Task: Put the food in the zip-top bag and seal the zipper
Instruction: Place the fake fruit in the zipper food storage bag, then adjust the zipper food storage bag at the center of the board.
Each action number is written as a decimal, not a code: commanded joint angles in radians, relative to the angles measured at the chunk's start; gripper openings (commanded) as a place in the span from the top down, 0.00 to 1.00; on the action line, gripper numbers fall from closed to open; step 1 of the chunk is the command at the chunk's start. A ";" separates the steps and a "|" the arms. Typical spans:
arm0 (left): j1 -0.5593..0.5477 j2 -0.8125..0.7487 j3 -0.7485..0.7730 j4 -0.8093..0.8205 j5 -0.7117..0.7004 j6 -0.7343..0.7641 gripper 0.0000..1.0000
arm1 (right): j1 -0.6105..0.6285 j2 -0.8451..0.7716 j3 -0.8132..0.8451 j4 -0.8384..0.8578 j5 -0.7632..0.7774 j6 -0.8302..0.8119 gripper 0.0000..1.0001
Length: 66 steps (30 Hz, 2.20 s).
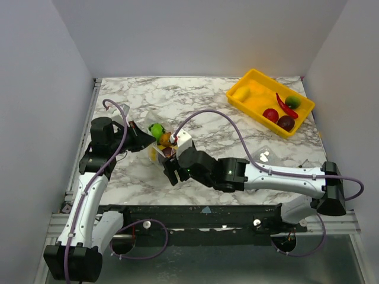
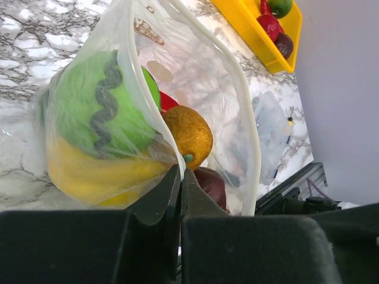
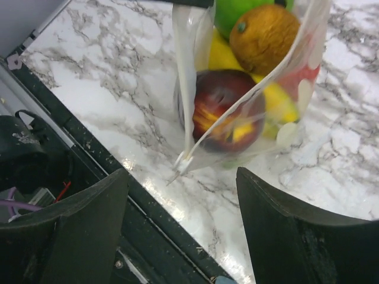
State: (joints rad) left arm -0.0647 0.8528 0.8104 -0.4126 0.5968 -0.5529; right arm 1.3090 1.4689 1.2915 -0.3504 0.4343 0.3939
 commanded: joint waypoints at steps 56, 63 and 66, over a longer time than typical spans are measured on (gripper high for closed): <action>0.008 -0.409 -0.103 -0.213 -0.311 -0.073 0.78 | -0.193 -0.041 -0.301 0.558 -0.217 -0.682 1.00; 0.007 -0.422 0.008 -0.109 -0.087 0.130 0.28 | -0.241 -0.030 -0.228 0.486 -0.419 -0.706 1.00; 0.006 -0.402 -0.020 0.058 0.068 0.192 0.20 | -0.283 -0.016 -0.177 0.420 -0.532 -0.717 1.00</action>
State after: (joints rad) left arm -0.0647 0.4377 0.8024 -0.5583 0.4263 -0.5179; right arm 1.0626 1.4471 1.0317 0.1307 0.0895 -0.2913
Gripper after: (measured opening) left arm 0.766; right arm 0.084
